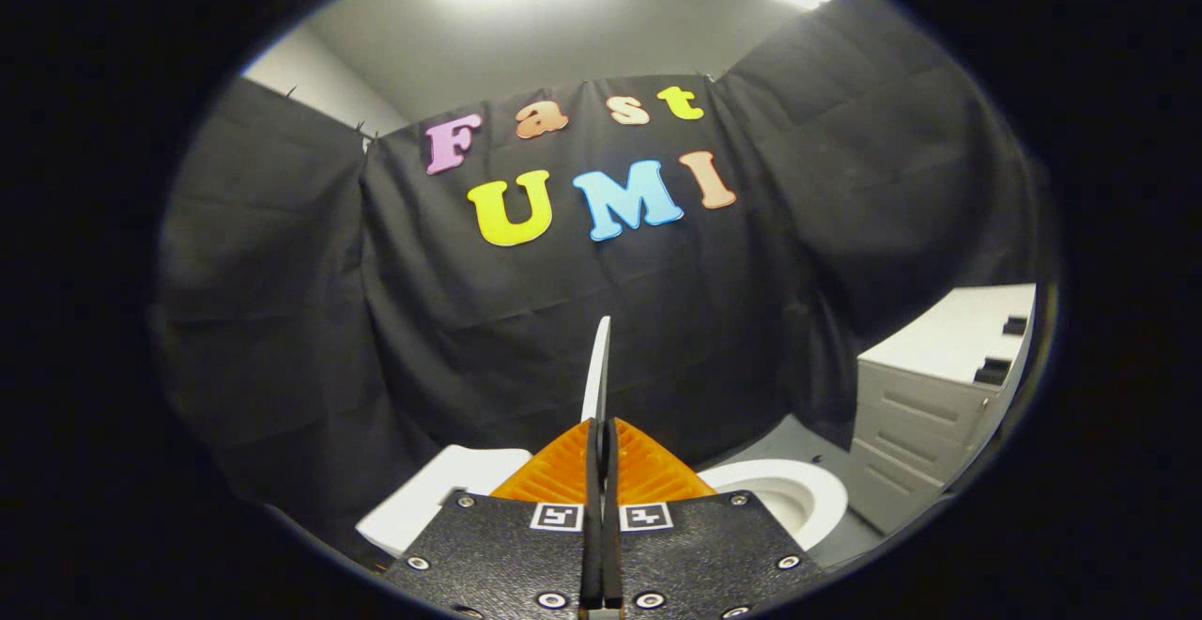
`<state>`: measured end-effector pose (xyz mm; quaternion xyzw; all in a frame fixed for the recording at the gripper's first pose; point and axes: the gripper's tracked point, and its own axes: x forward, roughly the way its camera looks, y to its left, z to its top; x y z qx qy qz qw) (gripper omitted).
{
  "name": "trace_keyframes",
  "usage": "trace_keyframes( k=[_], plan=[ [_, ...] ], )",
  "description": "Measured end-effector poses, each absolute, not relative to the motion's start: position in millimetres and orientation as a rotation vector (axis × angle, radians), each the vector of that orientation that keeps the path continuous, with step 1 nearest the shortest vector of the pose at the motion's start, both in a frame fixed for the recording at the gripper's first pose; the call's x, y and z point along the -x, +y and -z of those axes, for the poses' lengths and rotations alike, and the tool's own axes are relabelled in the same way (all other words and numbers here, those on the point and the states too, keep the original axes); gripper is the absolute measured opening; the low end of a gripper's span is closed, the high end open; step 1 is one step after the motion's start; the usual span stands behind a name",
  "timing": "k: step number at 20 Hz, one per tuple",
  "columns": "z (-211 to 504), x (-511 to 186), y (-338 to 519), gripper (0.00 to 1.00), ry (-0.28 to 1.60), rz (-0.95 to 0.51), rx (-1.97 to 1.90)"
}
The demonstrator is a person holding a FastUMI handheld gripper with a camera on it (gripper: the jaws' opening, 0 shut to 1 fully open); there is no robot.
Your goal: Open the toilet lid.
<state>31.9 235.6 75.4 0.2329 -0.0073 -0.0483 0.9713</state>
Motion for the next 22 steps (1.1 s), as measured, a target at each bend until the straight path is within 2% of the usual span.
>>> trace_keyframes(
  k=[5,13,22],
  plan=[
    [-80.6,-38.4,260.3,0.00,-0.023,0.116,-0.327],
    [-103.6,-49.6,365.7,0.00,-0.006,-0.032,-0.145],
    [-90.6,-43.3,470.1,0.00,0.006,-0.208,-0.015]
  ],
)
